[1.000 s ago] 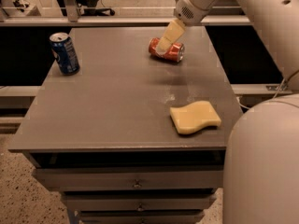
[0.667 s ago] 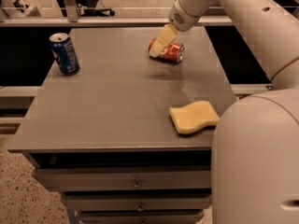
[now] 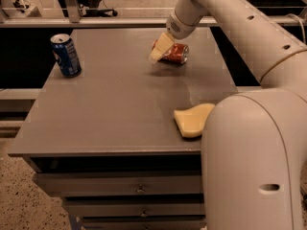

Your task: Place coke can upright

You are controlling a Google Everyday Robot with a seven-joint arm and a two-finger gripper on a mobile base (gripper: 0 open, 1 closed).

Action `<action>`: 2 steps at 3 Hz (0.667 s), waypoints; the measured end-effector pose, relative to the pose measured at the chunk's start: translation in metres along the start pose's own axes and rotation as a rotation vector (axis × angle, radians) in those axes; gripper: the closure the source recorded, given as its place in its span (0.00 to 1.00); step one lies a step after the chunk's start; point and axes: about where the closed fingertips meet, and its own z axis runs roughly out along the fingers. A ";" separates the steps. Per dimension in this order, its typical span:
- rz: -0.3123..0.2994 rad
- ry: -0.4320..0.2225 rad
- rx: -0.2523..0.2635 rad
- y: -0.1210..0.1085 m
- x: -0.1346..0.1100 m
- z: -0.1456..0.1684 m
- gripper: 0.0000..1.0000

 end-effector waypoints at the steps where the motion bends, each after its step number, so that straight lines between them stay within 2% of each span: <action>1: 0.002 0.040 -0.003 0.001 0.000 0.016 0.00; 2: -0.006 0.081 -0.007 0.004 0.001 0.028 0.18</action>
Offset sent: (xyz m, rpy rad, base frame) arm 0.0098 0.0127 -0.0289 -0.1015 0.0746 -0.0026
